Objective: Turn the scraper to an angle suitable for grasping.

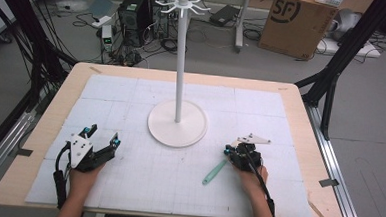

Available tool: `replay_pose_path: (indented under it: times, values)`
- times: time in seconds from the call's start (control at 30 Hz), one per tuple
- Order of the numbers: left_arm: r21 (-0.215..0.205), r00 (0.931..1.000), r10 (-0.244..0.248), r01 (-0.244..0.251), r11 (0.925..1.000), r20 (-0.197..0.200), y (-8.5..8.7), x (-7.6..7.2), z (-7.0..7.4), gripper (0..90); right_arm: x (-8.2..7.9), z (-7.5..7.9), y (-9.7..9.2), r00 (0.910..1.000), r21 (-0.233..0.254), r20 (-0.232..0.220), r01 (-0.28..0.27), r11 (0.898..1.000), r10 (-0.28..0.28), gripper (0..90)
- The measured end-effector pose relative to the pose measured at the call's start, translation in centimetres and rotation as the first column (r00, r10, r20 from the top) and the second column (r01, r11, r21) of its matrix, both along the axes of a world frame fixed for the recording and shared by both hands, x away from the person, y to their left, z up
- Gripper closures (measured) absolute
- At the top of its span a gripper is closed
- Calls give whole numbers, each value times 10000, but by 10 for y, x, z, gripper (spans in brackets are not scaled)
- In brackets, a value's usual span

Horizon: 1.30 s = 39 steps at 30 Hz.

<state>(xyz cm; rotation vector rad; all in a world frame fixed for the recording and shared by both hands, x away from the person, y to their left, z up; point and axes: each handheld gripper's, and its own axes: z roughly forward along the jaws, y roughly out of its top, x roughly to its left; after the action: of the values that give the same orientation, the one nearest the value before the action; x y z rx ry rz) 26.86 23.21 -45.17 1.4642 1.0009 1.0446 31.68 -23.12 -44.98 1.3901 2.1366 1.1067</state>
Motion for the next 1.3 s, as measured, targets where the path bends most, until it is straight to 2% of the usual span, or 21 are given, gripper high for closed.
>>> replay_pose_path:
  times: [0.1, 0.2, 0.63, 0.87, 1.0, 1.3]
  values:
    - [0, 10000, 4, -4, 10000, 26, 0, 0, 0, 256, 1, 0, 0, 9998, -147, 150, 90, 9999, -88, 900]
    - [7, 10000, 0, 0, 10000, 24, 0, 0, 0, 256, 3, 0, 1, 10000, -200, -9, 88, 9998, -88, 900]
    - [11, 10000, -16, 16, 10000, 35, 0, 0, 0, 255, -4, 3, 2, 9997, -733, -67, 237, 9970, -243, 900]
    - [20, 10000, -20, 20, 10000, 33, 0, 0, 0, 255, -8, 3, -4, 9996, -619, -178, 203, 9979, -214, 900]
    - [4, 10000, -19, 19, 10000, 37, 0, 0, 0, 255, -12, 4, -5, 9993, -722, -215, 288, 9970, -304, 900]
    - [-5, 10000, -7, 7, 10000, 42, -1, 0, 0, 255, -24, 3, -9, 9995, -549, -122, 280, 9981, -287, 900]
